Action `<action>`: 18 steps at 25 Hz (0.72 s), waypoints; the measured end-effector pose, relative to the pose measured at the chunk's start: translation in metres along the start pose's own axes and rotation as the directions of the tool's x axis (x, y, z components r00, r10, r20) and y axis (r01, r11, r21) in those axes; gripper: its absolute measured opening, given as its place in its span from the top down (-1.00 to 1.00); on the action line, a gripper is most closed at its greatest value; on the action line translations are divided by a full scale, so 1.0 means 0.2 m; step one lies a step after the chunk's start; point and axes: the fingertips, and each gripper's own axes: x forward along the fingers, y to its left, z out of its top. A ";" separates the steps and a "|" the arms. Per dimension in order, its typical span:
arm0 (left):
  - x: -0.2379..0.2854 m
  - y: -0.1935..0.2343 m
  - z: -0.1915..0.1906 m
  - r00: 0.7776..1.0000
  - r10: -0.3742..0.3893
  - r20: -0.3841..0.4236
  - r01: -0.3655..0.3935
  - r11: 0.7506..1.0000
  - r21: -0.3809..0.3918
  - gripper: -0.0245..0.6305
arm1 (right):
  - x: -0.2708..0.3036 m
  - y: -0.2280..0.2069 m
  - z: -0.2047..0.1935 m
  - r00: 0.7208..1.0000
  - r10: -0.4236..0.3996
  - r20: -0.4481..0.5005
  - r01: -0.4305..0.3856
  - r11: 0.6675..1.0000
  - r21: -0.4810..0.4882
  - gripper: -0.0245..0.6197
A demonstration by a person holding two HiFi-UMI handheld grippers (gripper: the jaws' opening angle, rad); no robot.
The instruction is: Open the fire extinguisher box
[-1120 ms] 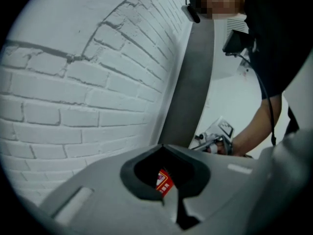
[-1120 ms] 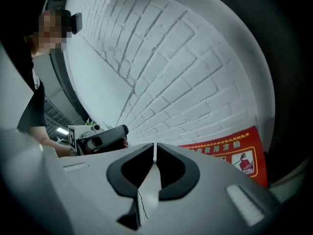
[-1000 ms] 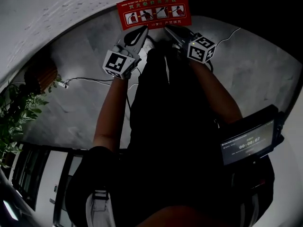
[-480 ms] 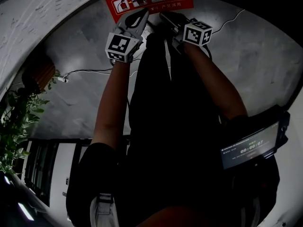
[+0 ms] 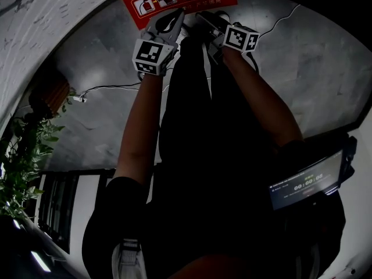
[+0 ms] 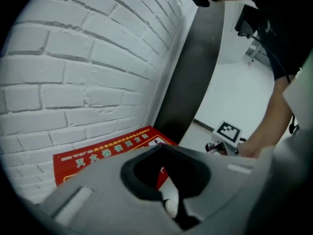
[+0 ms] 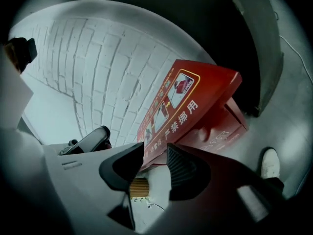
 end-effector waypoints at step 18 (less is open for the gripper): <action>-0.02 -0.04 -0.01 1.000 -0.012 0.020 0.013 0.999 -0.039 0.93 | 0.07 -0.15 -0.01 0.999 -0.050 0.006 0.049 0.993 0.110 0.55</action>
